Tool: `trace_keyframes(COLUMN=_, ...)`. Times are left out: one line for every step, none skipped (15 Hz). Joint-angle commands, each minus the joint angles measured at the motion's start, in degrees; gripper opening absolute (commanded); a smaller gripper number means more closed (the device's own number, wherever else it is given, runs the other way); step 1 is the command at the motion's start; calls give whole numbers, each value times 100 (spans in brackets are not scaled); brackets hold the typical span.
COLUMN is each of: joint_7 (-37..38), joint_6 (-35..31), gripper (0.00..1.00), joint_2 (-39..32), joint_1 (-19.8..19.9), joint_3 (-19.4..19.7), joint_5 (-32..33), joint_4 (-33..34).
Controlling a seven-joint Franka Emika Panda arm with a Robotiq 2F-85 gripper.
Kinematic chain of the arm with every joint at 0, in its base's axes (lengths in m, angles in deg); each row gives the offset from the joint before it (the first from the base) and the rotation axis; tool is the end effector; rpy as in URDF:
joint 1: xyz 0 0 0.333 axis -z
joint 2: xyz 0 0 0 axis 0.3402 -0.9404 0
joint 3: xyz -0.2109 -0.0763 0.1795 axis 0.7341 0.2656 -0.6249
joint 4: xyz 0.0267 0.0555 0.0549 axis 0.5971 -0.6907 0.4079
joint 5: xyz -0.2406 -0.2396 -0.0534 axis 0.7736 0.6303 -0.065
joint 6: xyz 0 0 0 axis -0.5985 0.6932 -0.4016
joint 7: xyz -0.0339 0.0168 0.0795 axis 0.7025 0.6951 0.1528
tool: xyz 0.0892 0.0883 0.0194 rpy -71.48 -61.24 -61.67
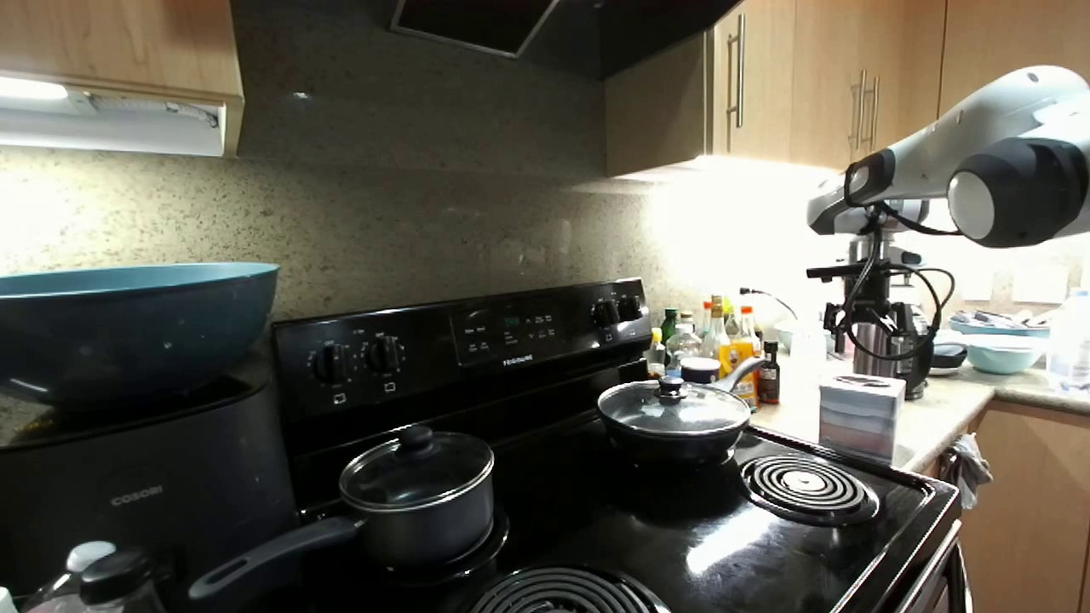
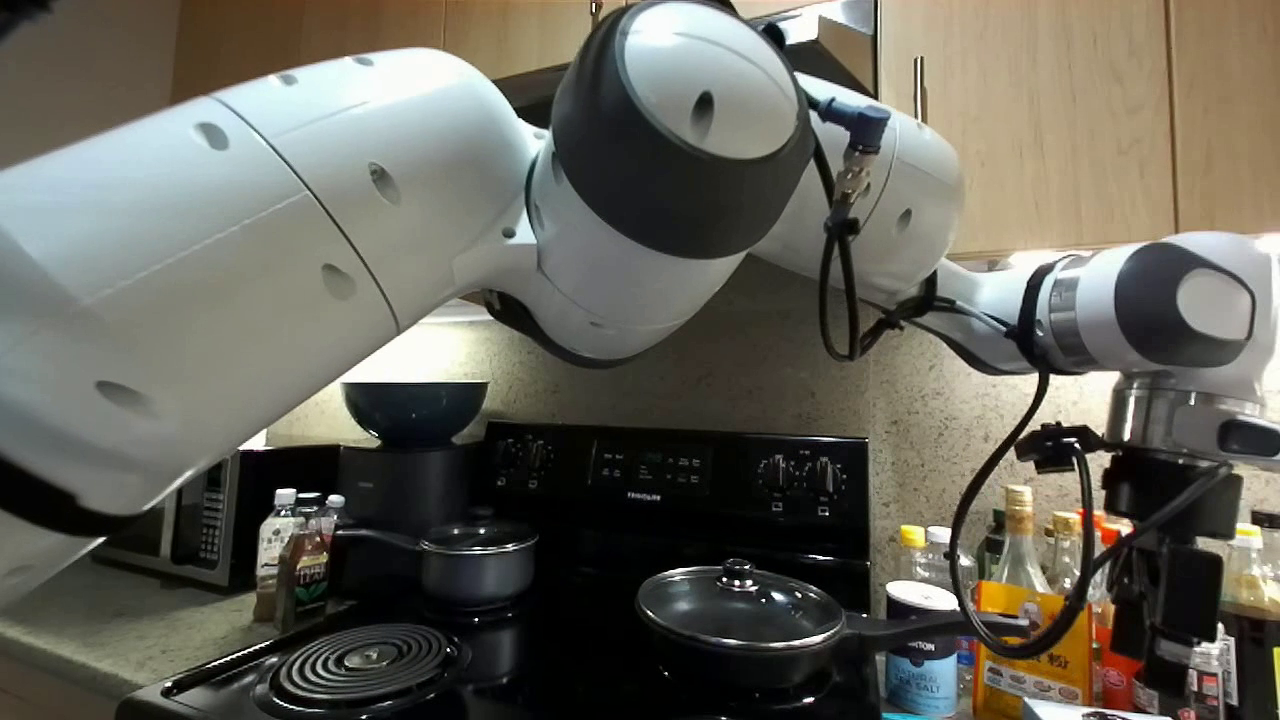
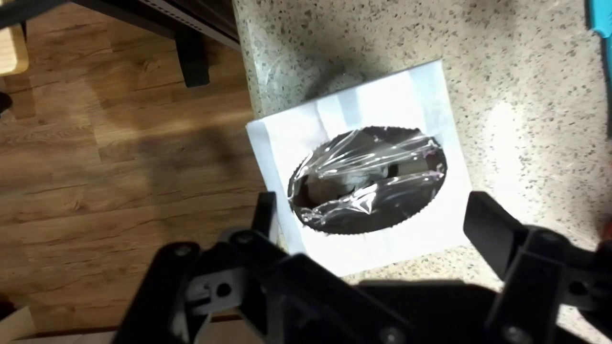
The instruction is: Pick the box on the stove and put it on the counter
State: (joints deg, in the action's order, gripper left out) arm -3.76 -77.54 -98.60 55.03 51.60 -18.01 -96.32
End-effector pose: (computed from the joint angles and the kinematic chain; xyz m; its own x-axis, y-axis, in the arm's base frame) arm 0.4681 -0.4790 0.3365 -0.1864 -0.9690 -0.1624 -0.9792 0.1697 0.1116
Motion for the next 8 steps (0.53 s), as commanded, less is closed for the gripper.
trace_keyframes(joint_7=-333, joint_6=114, gripper=100, joint_2=749, joint_1=-18, joint_3=-130, joint_5=-196, joint_4=-372)
trace_keyframes(joint_7=-389, joint_6=70, gripper=100, joint_2=935, joint_1=-46, joint_3=-148, joint_5=-205, joint_4=-460)
trace_keyframes(joint_7=-130, joint_6=14, gripper=100, joint_2=394, joint_1=-23, joint_3=-76, joint_5=-48, joint_4=-5)
trace_keyframes(joint_7=-155, joint_6=35, gripper=100, joint_2=550, joint_1=-26, joint_3=-107, joint_5=-52, joint_4=-23)
trace_keyframes(joint_7=-162, joint_6=71, gripper=100, joint_2=674, joint_1=-29, joint_3=-129, joint_5=-53, joint_4=-55)
trace_keyframes(joint_7=-166, joint_6=86, gripper=100, joint_2=750, joint_1=-32, joint_3=-140, joint_5=-53, joint_4=-96)
trace_keyframes(joint_7=-174, joint_6=87, gripper=100, joint_2=782, joint_1=-33, joint_3=-144, joint_5=-53, joint_4=-134)
trace_keyframes(joint_7=-184, joint_6=87, gripper=100, joint_2=785, joint_1=-33, joint_3=-145, joint_5=-53, joint_4=-168)
